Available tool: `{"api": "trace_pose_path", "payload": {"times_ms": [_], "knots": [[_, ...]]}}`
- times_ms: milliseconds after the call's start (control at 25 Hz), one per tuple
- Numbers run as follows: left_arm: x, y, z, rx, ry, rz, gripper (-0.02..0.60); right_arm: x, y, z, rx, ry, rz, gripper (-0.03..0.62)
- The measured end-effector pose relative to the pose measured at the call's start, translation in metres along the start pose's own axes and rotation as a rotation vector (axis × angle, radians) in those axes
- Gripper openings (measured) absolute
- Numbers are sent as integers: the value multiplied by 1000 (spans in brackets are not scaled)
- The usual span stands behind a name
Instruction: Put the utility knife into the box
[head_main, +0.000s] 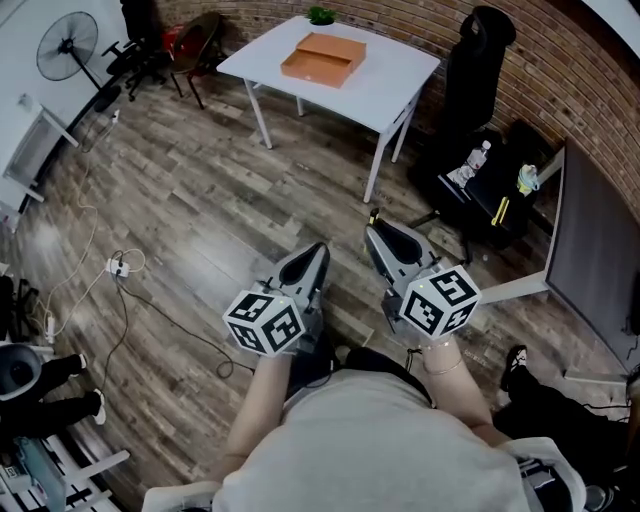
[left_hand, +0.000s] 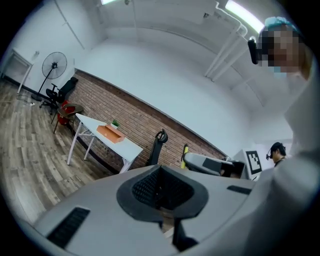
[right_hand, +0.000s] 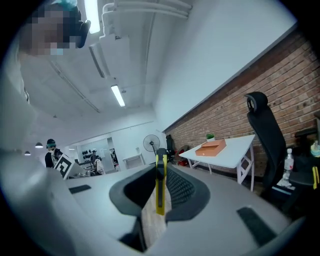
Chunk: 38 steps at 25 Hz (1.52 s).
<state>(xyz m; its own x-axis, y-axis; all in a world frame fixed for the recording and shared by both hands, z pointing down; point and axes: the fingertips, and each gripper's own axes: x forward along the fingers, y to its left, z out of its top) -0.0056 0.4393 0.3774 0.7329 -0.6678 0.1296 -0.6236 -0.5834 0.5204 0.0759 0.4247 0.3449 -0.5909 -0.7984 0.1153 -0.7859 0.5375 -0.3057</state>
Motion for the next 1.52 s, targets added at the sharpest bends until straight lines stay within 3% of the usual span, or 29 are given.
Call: {"api": "trace_pose_path", "payload": {"times_ms": [360,560,680,920,1240,1520], "knots": [[79,95,55,24,68,9,6,113,-36,12,-7,40,12,63],[124,149,83,100,159,18,6,178,-67,32,-11,25,-34,63],[149,175,111,141,161,2,6,215,-82,44,-3,11,-44,62],[185,209,161,153,123,-50,6,272,-100,62,15,-19,-54,62],[200,241,160,99,146,-54,6,307,-118,59,75,-9,-64,63],[215,275,164,90,164,-9,6,345,-139,53,101,21,-44,63]]}}
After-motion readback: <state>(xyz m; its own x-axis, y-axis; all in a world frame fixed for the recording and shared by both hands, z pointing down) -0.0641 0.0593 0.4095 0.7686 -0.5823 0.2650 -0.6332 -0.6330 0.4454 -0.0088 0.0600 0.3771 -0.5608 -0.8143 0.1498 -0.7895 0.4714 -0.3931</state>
